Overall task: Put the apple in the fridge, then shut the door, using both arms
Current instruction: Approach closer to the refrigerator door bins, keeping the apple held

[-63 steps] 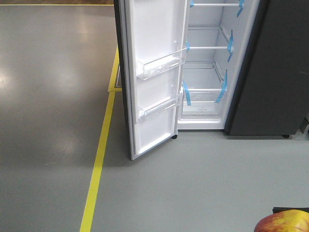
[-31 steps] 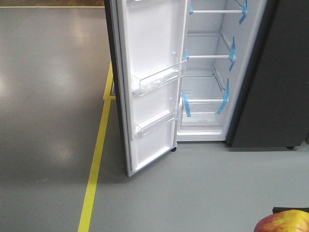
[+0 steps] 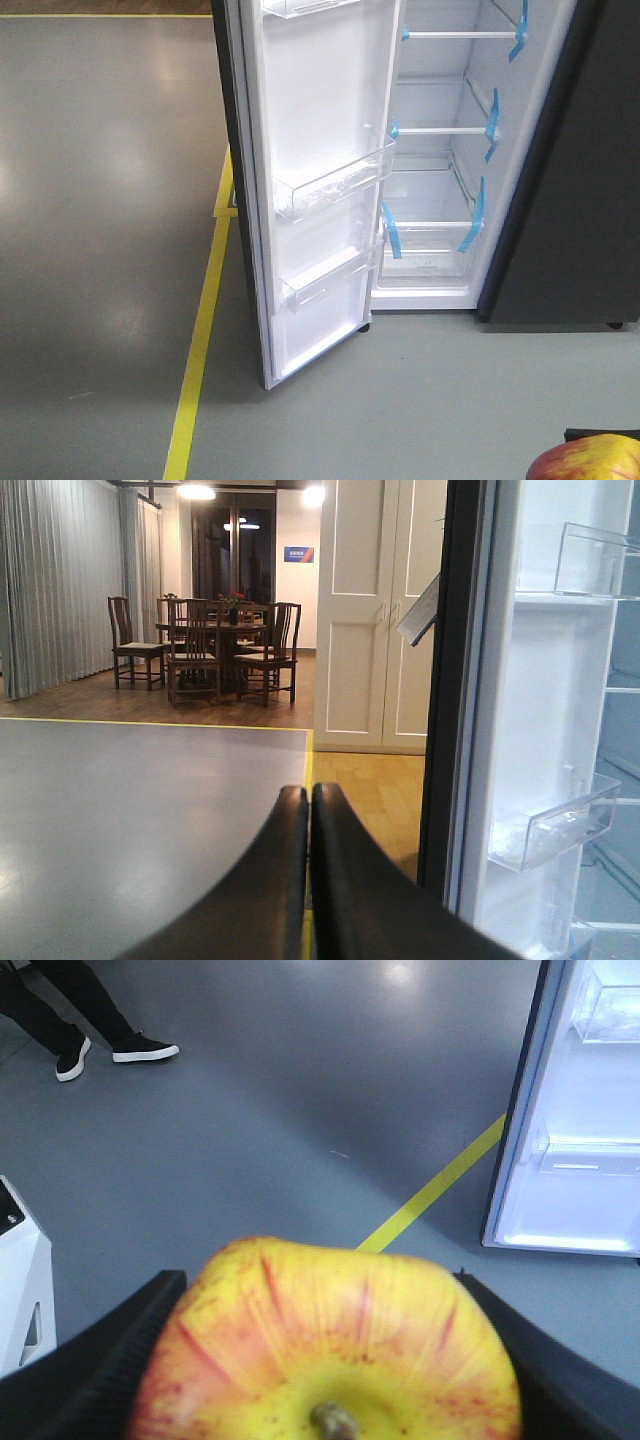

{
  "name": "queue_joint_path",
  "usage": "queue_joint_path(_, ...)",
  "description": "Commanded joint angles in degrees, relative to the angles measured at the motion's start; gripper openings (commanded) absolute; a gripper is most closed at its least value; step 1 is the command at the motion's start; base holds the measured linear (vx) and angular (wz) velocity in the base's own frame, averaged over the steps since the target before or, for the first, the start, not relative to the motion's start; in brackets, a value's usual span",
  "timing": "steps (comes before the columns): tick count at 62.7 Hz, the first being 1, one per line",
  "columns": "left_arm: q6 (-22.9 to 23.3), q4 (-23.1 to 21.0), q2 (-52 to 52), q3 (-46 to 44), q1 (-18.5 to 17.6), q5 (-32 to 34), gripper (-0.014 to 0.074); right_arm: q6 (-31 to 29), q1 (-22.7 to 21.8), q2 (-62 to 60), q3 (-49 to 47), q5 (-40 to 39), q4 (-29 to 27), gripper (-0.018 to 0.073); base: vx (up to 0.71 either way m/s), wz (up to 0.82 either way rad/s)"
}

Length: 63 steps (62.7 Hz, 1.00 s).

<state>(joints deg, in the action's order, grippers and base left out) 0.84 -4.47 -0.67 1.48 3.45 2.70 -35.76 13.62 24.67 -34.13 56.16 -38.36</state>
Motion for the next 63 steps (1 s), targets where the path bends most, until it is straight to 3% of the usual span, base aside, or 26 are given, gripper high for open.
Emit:
queue_joint_path(1, 0.57, -0.21, -0.84, 1.2, -0.09, 4.36, -0.0006, -0.06, 0.02, 0.42, -1.52, -3.1, -2.82, 0.0411, 0.14, 0.02)
queue_joint_path(63, 0.57, -0.21, -0.84, 1.2, -0.09, 4.36, -0.0006, -0.06, 0.02, 0.42, -1.52, -3.05, -2.82, 0.0411, 0.13, 0.03)
